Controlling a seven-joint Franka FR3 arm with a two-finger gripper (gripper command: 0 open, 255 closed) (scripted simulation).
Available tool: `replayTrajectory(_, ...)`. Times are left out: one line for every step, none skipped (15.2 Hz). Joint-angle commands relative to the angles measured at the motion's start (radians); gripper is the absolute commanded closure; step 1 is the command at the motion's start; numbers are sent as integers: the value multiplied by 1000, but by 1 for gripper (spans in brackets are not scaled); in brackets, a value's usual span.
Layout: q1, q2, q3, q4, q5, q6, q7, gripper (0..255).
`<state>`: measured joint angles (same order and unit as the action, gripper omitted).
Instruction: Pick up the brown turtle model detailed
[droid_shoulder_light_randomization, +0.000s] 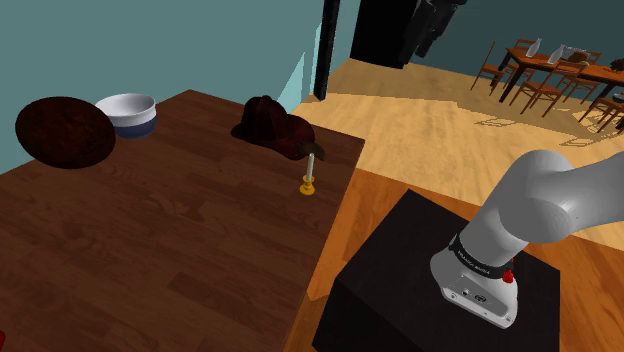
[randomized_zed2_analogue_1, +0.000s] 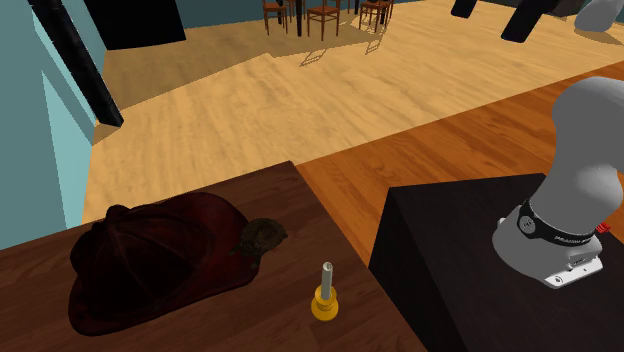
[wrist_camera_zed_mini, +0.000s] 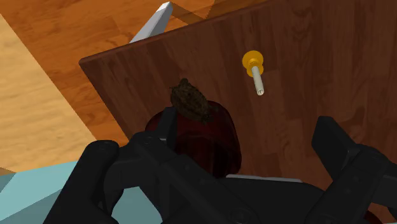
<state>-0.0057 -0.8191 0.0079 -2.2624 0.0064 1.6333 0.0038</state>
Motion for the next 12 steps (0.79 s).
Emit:
replayTrajectory(0,0,0,0,0,0,0,0)
replayTrajectory(6,16,-14,-17,-7,30,-32,0)
replayTrajectory(13,33,-28,-32,-13,60,-64,0)
replayTrajectory(19,52,-42,-45,-19,90,-96,0)
replayTrajectory(26,72,-56,-57,-25,120,-128,0)
replayTrajectory(32,94,-70,-68,-31,150,-160,0)
replayTrajectory(38,117,-83,-77,-35,179,-192,0)
replayTrajectory(45,142,-97,-84,-40,209,-224,0)
replayTrajectory(51,169,-110,-90,-43,238,-256,0)
replayTrajectory(58,196,-124,-94,-47,267,-287,0)
replayTrajectory(65,225,-137,-96,-49,296,-319,0)
replayTrajectory(73,255,-150,-97,-50,325,-351,0)
